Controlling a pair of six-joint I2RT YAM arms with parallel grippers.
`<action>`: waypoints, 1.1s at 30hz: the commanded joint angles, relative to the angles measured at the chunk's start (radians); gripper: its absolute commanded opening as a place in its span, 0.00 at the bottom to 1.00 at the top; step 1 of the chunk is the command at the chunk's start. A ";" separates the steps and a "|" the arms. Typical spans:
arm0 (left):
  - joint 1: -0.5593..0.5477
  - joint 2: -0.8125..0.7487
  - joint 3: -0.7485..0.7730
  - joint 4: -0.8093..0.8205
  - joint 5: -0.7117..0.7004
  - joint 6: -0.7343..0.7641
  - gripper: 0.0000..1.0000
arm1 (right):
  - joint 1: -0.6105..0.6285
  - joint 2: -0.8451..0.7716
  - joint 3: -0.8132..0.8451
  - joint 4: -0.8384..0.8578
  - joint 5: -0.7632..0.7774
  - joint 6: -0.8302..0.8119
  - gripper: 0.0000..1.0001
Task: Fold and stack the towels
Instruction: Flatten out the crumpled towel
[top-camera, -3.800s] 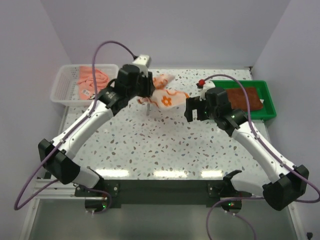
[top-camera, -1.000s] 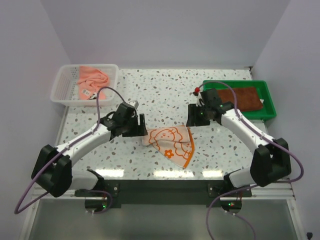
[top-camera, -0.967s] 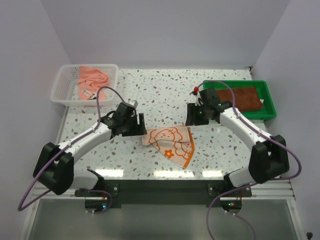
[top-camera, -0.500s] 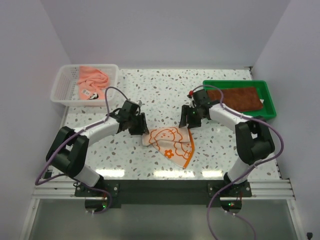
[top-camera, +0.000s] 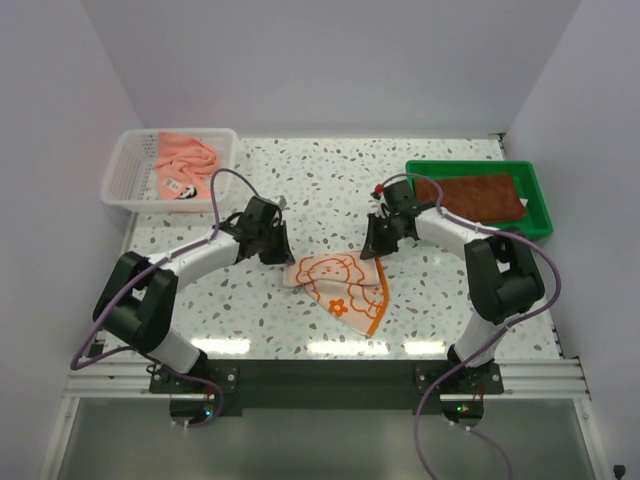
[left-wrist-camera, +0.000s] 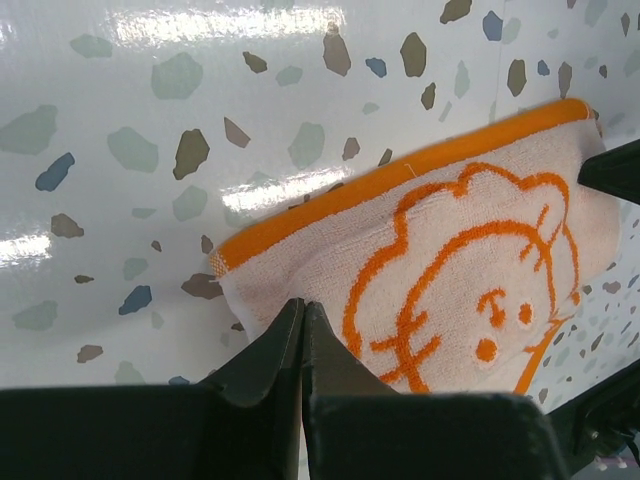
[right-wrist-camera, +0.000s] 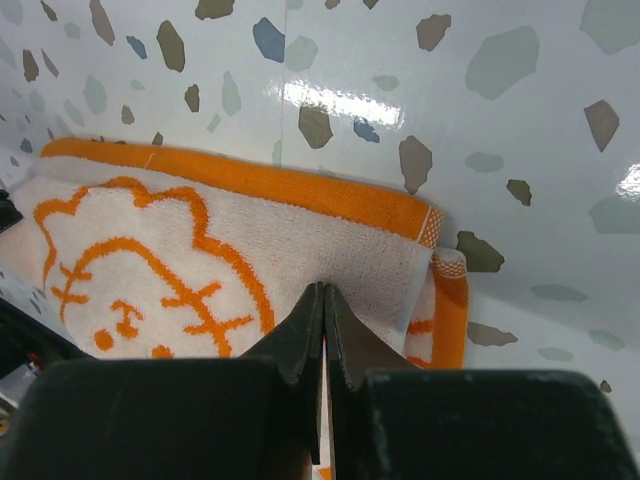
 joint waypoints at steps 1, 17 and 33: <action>-0.001 -0.028 0.046 0.015 -0.018 0.048 0.03 | 0.003 -0.015 0.000 0.038 -0.035 -0.015 0.00; 0.012 0.008 0.320 0.222 -0.301 0.333 0.02 | 0.003 -0.068 0.213 0.024 0.215 -0.130 0.05; 0.094 0.141 0.313 -0.035 -0.452 0.125 0.80 | 0.099 -0.080 0.006 0.024 0.202 -0.179 0.41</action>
